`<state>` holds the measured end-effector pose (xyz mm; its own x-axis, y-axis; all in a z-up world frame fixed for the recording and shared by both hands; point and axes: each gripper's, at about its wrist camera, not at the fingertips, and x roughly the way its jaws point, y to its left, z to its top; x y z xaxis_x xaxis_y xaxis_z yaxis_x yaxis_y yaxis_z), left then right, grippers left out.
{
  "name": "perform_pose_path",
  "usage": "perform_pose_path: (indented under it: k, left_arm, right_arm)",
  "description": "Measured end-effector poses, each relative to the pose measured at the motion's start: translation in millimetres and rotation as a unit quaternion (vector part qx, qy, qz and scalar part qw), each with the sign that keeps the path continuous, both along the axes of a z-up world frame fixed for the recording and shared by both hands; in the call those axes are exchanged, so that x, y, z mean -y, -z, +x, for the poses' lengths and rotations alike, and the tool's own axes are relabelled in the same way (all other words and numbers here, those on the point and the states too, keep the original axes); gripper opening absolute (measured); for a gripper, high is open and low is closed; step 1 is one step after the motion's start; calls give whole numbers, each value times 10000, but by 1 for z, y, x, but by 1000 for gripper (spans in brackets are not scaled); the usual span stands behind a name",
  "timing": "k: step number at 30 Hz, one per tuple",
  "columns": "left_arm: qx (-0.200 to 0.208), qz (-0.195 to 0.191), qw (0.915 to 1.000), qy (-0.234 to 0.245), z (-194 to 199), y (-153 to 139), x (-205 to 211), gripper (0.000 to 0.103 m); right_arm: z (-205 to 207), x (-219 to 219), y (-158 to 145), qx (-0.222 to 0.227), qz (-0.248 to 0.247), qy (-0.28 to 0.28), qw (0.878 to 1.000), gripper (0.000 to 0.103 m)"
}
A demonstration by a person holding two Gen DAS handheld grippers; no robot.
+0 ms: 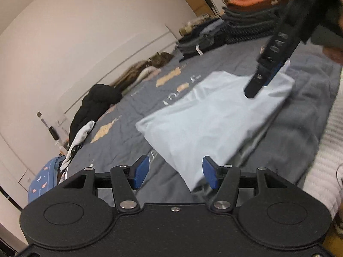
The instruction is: Fold clothes
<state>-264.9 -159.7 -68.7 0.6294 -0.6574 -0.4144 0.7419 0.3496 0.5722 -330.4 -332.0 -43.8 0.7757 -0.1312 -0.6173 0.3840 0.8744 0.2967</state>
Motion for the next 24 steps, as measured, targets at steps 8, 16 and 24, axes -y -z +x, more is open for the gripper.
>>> perform_pose_path:
  k: [8,16,24]
  left_arm:
    - [-99,190,9998,-49,-1,10,-1,64]
    - [-61,366,9993,-4,-4,20,1,64]
    - [-64,400,9992,-13,-3,22,6,64]
  right_arm:
    - [8,-42,7,-307,-1239,-637,9898,49]
    - [16,-55,21,-624,-1814,-1000,9763,49]
    - [22,-67,28,-787,-2400,-1260,9593,49]
